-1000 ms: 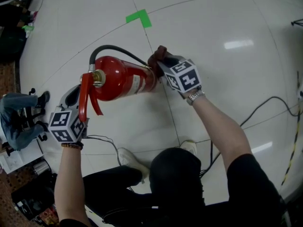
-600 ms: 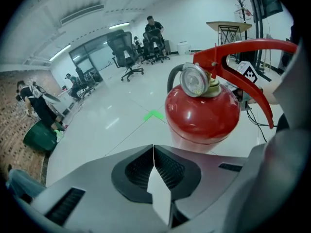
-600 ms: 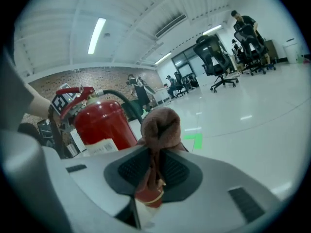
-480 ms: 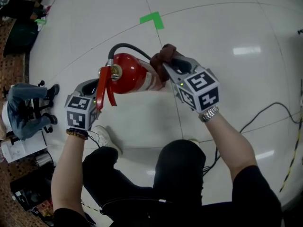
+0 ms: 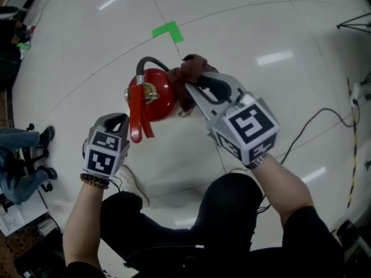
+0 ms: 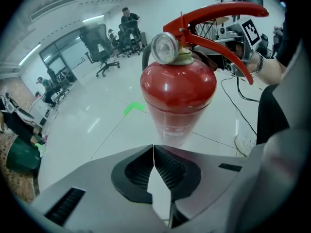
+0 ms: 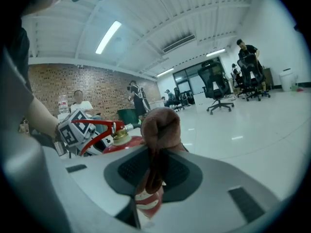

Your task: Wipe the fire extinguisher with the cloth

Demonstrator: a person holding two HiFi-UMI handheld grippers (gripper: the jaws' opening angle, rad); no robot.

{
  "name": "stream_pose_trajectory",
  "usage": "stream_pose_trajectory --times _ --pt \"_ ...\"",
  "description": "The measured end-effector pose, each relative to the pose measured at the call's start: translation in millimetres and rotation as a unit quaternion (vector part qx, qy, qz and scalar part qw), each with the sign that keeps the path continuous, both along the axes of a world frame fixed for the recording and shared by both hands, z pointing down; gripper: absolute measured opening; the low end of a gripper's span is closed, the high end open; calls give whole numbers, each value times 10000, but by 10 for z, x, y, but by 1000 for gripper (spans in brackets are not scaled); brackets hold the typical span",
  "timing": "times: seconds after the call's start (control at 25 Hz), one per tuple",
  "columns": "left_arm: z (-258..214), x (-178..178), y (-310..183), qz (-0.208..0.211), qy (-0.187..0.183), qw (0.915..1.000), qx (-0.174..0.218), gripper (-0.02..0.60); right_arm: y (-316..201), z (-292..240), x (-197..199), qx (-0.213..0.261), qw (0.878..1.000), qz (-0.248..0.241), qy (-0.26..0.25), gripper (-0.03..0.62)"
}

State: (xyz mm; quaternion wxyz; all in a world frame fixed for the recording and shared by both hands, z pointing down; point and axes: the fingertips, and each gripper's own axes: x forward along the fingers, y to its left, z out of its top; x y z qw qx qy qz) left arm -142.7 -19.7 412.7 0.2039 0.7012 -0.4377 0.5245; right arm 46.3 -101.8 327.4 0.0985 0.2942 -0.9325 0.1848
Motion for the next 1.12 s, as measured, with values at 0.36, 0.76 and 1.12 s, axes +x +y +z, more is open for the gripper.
stream_pose_trajectory --times 0.36,0.76,1.12 --pt "119 -178 -381 992 365 9942 200 3 37 247 -65 -147 9929 917 740 84" --pt "233 -265 -693 2094 1074 9715 296 5 100 400 -50 -299 9660 2135 1430 83" --pt "13 -223 -502 2687 1293 9542 230 4 261 552 26 -799 9552 2671 991 81"
